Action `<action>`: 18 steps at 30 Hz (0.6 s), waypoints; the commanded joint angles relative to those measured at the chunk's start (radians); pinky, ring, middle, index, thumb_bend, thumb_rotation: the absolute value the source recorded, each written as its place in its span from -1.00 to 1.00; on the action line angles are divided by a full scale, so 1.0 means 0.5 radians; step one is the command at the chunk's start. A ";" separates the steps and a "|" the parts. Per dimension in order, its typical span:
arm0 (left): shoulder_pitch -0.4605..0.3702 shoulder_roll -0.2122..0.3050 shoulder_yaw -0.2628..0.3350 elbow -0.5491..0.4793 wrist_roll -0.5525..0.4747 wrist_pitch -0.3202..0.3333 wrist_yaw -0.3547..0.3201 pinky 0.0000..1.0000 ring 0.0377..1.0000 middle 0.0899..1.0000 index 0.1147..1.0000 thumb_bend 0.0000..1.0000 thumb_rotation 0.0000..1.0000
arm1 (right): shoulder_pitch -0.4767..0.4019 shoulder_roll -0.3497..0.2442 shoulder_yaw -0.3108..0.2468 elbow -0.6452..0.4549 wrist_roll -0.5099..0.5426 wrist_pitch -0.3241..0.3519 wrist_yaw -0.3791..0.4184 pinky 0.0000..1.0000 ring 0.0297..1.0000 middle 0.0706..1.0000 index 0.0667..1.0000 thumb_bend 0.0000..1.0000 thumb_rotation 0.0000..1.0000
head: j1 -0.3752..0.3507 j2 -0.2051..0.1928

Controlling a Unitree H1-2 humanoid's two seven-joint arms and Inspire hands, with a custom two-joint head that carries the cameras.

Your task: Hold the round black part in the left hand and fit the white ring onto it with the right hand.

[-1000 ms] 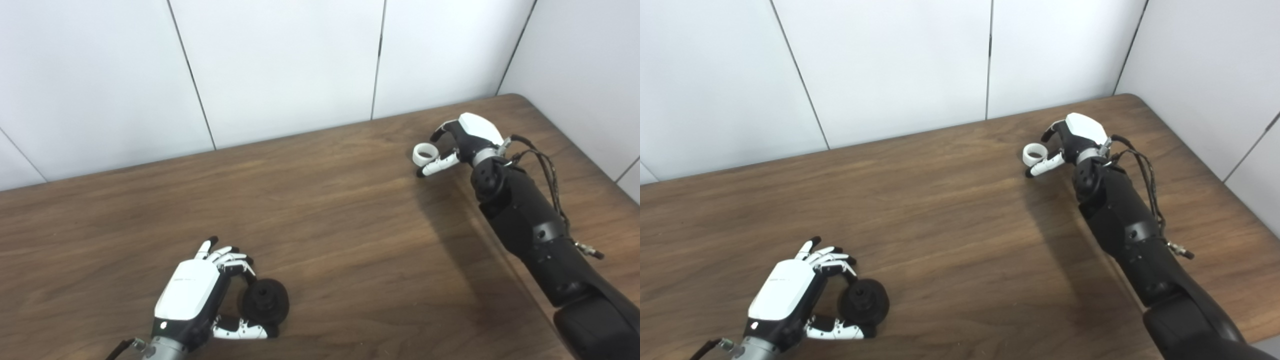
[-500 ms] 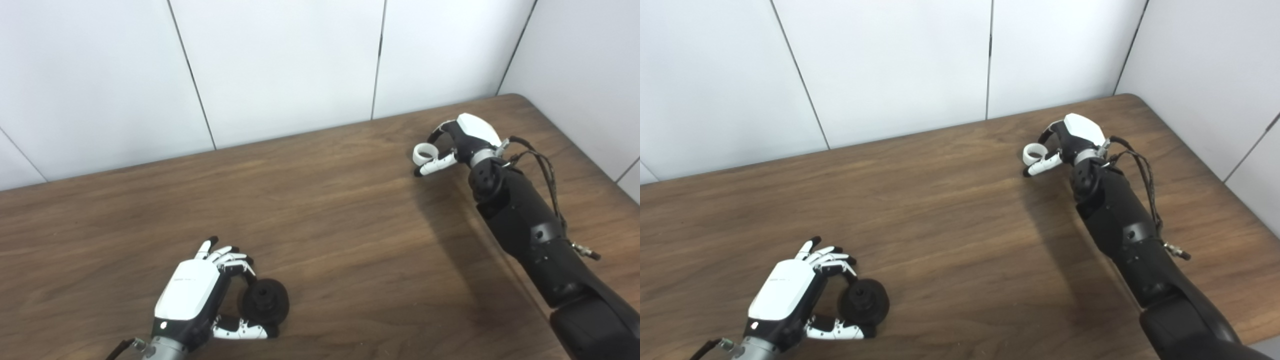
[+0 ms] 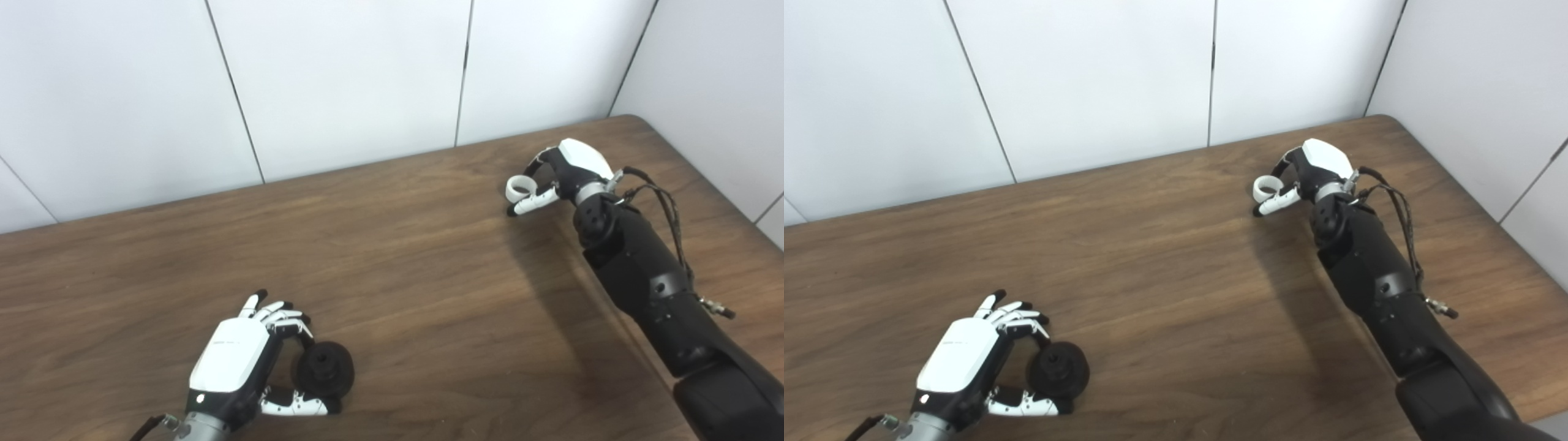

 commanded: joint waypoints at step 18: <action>-0.012 0.017 0.008 -0.059 0.030 0.003 -0.019 1.00 0.72 0.45 -0.17 0.05 -0.90 | 0.000 -0.046 -0.009 -0.069 0.118 -0.053 -0.199 1.00 0.84 0.60 -0.10 0.05 -0.74 | -0.002 0.003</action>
